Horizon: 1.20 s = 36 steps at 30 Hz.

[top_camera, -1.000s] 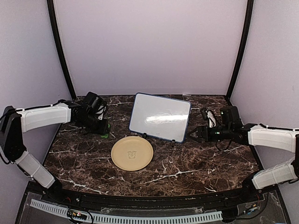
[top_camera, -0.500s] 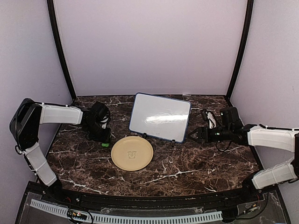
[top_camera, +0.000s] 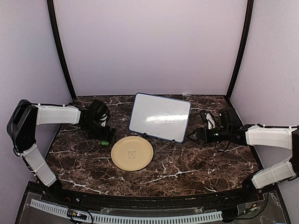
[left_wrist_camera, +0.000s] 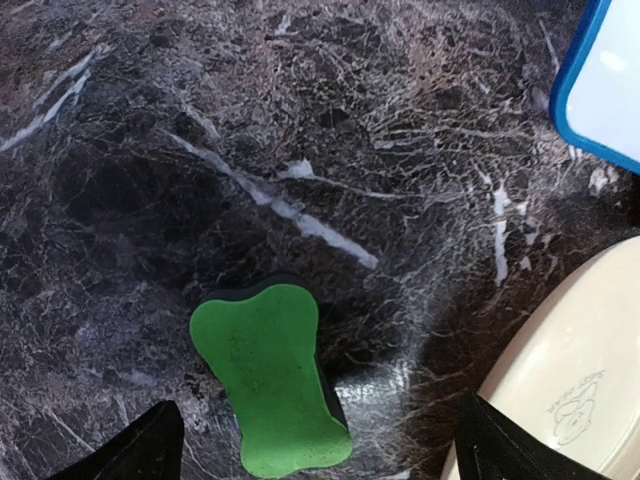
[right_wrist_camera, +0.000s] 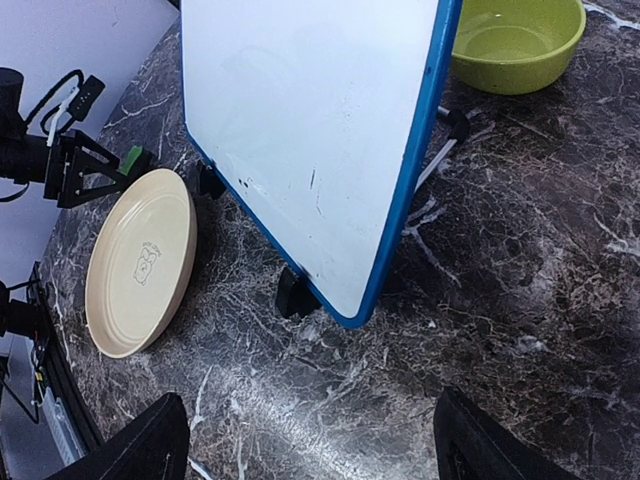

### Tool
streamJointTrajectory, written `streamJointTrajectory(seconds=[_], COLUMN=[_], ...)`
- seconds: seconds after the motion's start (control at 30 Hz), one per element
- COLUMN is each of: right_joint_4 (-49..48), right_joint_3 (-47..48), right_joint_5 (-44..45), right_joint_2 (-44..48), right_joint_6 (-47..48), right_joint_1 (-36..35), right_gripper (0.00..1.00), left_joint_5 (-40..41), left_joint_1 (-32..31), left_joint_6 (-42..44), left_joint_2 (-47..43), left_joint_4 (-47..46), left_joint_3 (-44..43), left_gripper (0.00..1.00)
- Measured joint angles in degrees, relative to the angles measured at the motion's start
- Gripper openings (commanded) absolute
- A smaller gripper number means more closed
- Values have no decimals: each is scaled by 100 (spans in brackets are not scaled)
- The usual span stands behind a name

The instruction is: Erase the whiteboard

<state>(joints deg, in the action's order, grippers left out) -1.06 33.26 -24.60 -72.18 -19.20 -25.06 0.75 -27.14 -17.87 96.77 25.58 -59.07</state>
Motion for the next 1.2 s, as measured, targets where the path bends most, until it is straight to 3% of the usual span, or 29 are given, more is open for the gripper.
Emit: streamJointTrajectory(seconds=[0.37,0.6,0.8,1.03,1.2], right_joint_4=[179,350,142,-273,-424], right_joint_3=[527,774,258,-1054,-1449], right_joint_5=[4,35,238,413,490], right_joint_2=[-98,358,1303,2142,2205], right_joint_6=[52,61,-195,-678,-885], right_joint_1=[310,1010,1410,1414,1423], right_gripper=[87,89,89,90,90], left_joint_5=[-31,398,855,763,636], left_joint_1=[205,527,586,586,586], left_joint_6=[44,-144,-446,-927,-1165], left_joint_2=[-763,-2072,-3230,-3552,-3919], left_joint_4=[59,-264,-643,-999,-1182], left_joint_3=[-511,-407,332,2173,2734], left_gripper=[99,99,99,99,99])
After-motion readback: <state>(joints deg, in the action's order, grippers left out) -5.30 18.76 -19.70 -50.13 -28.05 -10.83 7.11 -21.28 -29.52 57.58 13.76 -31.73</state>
